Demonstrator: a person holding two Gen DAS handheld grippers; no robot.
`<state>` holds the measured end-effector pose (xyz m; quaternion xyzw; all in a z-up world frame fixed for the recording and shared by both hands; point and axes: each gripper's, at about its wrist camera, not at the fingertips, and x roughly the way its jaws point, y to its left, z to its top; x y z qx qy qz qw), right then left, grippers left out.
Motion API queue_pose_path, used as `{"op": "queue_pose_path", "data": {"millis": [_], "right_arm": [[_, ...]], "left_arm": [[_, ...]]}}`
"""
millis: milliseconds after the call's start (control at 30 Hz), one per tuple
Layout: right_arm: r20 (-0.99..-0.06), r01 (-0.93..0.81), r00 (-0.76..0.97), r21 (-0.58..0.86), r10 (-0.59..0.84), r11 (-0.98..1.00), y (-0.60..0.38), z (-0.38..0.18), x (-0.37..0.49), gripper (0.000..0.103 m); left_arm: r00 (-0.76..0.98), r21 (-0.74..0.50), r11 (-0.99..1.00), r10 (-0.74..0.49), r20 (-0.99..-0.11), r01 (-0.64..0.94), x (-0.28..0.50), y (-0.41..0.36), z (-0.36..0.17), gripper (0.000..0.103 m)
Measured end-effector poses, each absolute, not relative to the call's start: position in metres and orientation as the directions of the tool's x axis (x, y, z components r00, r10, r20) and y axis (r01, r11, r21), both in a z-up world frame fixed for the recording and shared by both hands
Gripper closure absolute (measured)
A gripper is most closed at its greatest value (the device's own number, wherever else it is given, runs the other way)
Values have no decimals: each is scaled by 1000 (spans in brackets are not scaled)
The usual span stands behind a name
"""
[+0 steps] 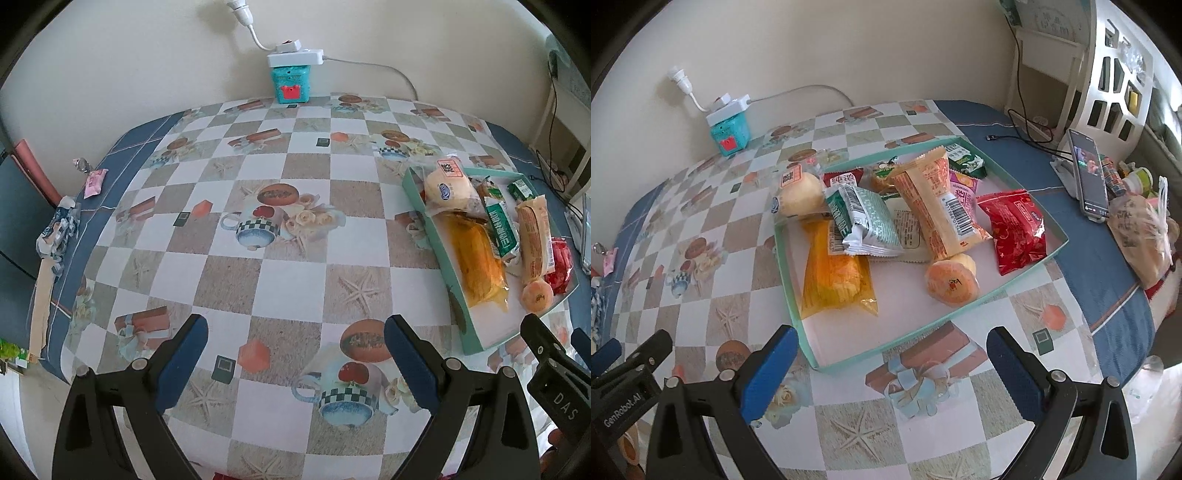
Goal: Organize snacks
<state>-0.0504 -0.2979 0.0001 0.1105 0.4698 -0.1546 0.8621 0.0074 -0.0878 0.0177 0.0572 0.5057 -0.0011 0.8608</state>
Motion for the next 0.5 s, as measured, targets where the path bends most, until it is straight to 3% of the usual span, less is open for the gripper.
{"op": "queue_pose_path", "data": {"millis": [500], "right_arm": [[-843,369,511,36,-170,929,-296,1,-52,0]], "left_arm": [[463,109,993,76,-883,44,10,-86,14,7]]}}
